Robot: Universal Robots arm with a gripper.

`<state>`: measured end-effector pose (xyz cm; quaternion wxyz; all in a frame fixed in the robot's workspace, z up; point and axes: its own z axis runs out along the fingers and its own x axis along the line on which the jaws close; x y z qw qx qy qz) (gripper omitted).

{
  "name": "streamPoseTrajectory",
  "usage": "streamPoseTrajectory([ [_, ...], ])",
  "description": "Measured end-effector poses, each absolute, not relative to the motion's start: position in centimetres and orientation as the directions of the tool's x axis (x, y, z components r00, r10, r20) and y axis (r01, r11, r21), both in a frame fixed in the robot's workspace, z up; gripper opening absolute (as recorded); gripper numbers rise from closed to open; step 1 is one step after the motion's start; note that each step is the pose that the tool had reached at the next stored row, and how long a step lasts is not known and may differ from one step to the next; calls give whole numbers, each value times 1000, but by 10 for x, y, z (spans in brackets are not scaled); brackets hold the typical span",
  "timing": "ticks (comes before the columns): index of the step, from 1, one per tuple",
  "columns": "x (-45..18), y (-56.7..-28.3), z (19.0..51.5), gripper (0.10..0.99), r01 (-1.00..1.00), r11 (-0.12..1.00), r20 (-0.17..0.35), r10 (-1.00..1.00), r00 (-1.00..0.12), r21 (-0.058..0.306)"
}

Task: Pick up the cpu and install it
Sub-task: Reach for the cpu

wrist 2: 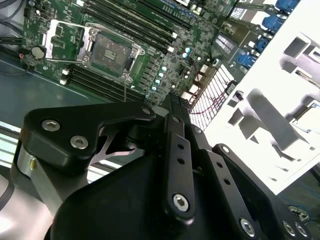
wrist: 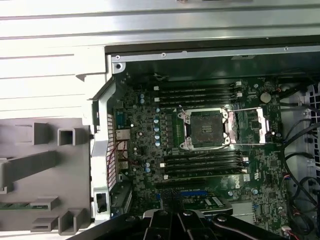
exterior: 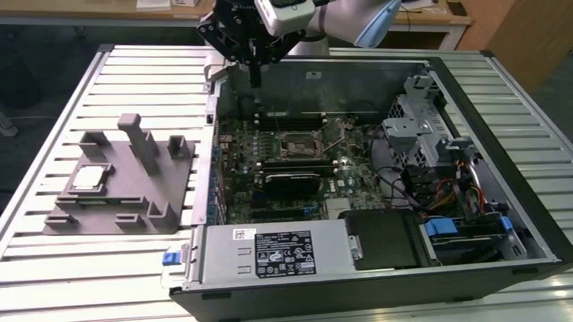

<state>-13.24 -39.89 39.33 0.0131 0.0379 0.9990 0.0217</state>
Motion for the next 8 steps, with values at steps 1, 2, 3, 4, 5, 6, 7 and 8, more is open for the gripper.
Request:
streamPoseTrajectory([
  [1, -133, -399, 393, 106, 75, 996, -24, 76, -997, 44],
  [2, -134, -399, 393, 106, 75, 996, -24, 76, -997, 44],
  [3, -135, -399, 393, 106, 75, 996, -24, 76, -997, 44],
  [4, -136, -399, 393, 106, 75, 996, -25, 76, -997, 44],
  [5, -137, -399, 393, 106, 75, 996, -25, 76, -997, 44],
  [6, -139, -399, 393, 106, 75, 996, -25, 76, -997, 44],
  [7, -140, -399, 393, 106, 75, 996, -25, 76, -997, 44],
  [8, -141, -399, 393, 106, 75, 996, -25, 76, -997, 44],
])
